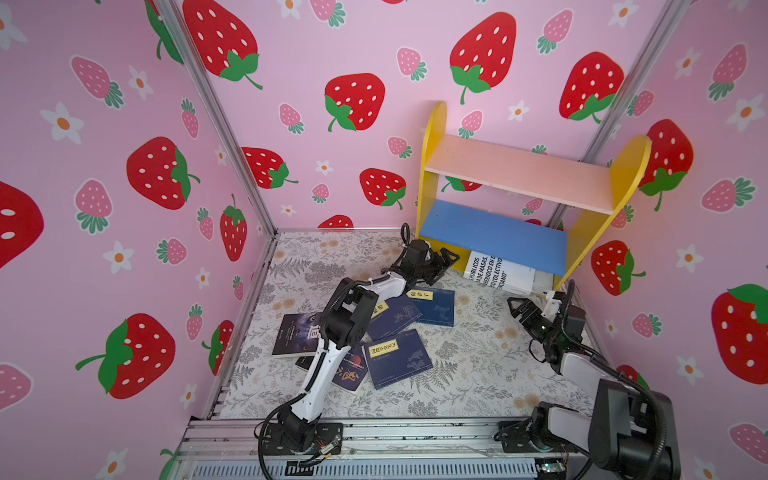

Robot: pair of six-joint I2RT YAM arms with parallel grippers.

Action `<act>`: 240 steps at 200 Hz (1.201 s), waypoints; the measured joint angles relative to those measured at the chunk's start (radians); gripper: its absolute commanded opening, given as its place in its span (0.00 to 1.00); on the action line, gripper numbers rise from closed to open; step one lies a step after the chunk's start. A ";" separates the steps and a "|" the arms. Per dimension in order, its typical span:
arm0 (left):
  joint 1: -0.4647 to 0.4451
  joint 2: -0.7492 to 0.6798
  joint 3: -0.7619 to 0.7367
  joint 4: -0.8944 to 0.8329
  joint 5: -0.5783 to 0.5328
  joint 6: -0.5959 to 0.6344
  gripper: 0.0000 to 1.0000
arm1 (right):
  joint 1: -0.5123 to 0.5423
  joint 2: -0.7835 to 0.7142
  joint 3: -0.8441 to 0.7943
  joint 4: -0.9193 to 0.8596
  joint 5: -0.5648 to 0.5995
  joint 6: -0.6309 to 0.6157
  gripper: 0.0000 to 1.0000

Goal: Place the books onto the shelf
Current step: 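Push the book toward the Chokladfabriken book with the left gripper while the right presses it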

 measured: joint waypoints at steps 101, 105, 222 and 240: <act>-0.028 0.143 0.317 -0.345 -0.133 0.075 0.99 | 0.055 0.372 0.037 0.366 0.076 0.163 0.82; -0.029 0.148 0.324 -0.349 -0.134 0.075 0.99 | 0.055 0.381 0.039 0.376 0.077 0.171 0.81; -0.096 0.276 0.484 -0.293 -0.123 0.036 0.99 | 0.055 0.544 0.071 0.602 0.140 0.315 0.74; -0.105 0.322 0.539 -0.252 -0.119 0.025 0.99 | 0.055 0.588 0.088 0.637 0.143 0.333 0.73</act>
